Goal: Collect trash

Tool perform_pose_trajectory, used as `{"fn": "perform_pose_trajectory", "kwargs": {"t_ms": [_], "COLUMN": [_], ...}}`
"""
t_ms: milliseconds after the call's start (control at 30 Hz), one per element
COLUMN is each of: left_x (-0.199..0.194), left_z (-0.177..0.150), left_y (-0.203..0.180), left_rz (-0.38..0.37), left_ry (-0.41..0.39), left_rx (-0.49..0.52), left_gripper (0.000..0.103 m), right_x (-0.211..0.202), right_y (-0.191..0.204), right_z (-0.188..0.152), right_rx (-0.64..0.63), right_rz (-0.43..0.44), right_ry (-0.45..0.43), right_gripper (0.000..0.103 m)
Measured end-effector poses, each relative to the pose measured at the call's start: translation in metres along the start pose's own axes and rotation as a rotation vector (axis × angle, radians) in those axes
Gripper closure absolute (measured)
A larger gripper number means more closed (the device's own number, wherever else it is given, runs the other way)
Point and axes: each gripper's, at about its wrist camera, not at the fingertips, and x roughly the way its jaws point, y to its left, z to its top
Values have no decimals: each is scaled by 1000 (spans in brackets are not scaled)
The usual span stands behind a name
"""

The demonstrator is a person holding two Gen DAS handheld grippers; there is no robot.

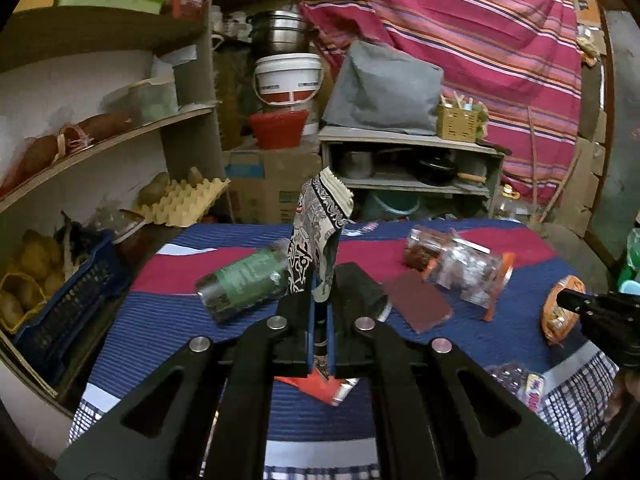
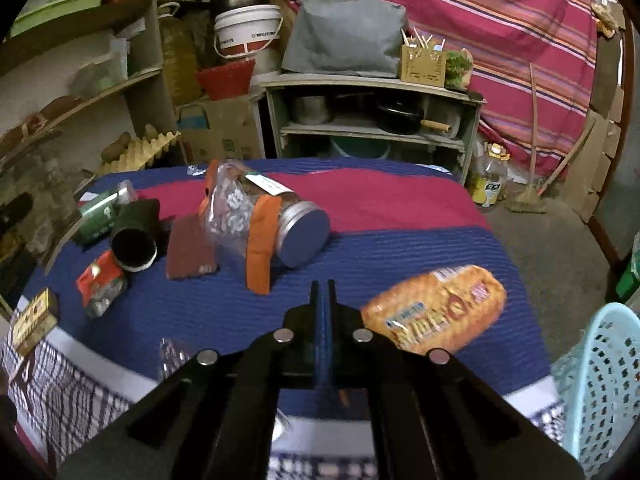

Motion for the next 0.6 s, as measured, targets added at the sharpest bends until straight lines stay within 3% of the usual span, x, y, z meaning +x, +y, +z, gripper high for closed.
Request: {"fn": "perform_pose_trajectory", "kwargs": {"t_ms": [133,300,600], "left_x": [-12,-29,-56], "left_z": [-4,-1,-6], "left_y": [-28,-61,-131], "left_rz": [-22,-140,-276], "left_ry": [-13,-24,-38], "left_rx": [72,45,95], "left_gripper": [100,100,100], "right_x": [-20,-51,-112], "right_y": [-19,-39,-105], "right_z": [-14,-26,-41], "right_rx": [30,32,118], "right_rz": [8,-12,-29], "right_ry": [8,-11,-71], "right_gripper": [101,101,101]}}
